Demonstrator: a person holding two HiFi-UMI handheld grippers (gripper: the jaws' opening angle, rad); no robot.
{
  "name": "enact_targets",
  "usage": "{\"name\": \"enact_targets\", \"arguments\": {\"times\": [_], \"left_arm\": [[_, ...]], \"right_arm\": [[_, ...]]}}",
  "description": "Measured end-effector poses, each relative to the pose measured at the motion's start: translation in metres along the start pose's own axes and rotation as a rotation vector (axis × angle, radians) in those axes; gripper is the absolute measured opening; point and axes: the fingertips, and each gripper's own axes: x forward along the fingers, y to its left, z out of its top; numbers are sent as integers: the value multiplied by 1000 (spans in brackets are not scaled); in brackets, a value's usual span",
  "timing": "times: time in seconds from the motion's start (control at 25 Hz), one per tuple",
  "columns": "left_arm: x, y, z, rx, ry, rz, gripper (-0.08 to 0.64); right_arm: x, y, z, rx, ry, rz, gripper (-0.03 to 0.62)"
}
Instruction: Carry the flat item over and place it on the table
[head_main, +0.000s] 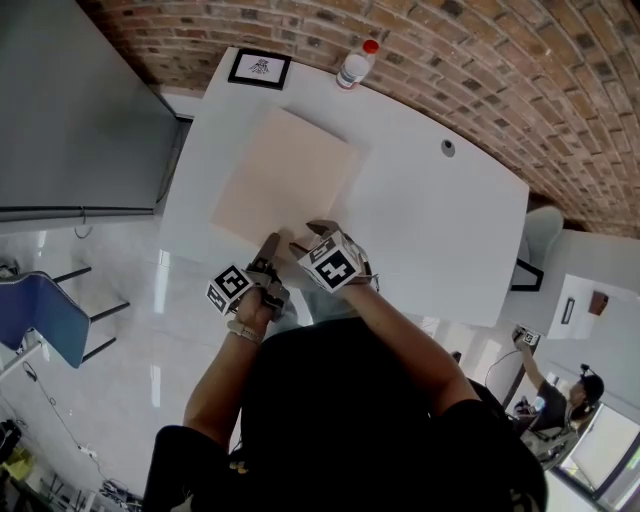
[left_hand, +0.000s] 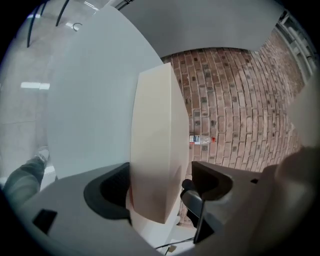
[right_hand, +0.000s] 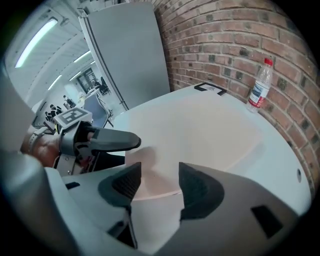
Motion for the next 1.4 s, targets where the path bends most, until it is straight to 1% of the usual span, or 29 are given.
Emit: {"name": "enact_targets", "arguments": {"times": [0.12, 0.28, 0.4, 0.52, 0.6, 0.72, 0.8, 0.88, 1.0, 1.08, 1.2, 1.32, 1.4], "left_arm": [[-11, 2, -1, -2, 0, -3, 374], [-17, -1, -3, -3, 8, -10, 374], [-22, -11, -2, 40, 12, -31, 373], [-27, -30, -2, 117, 34, -77, 373], [-32, -45, -2, 191, 56, -100, 371], [-41, -67, 1, 323, 77, -124, 368], [-48, -80, 5, 436, 80, -118, 365], [-56, -91, 9, 571, 77, -94, 346], [-67, -115, 12, 752, 59, -82, 237], [-75, -135, 12, 857, 39, -91, 158], [-85, -164, 11, 998, 5, -108, 64], [-94, -195, 7, 1118, -29, -147, 7], [-99, -211, 4, 1198, -43, -158, 5]], "right_arm": [[3, -3, -2, 4, -5, -20, 233], [4, -6, -3, -13, -16, -50, 212], [3, -8, 1, 16, -44, -53, 207], [-2, -11, 5, 21, -76, -69, 193], [-12, -13, 11, 34, -106, -83, 156], [-29, -16, 25, 73, -164, -87, 112], [-43, -17, 35, 88, -208, -84, 87], [-57, -16, 44, 89, -249, -81, 67], [-79, -12, 56, 78, -308, -64, 35], [-95, -6, 62, 70, -345, -50, 23], [-117, 2, 71, 65, -403, -28, 14], [-139, 8, 80, 60, -461, -8, 12], [-156, 11, 86, 54, -507, 0, 11]]}}
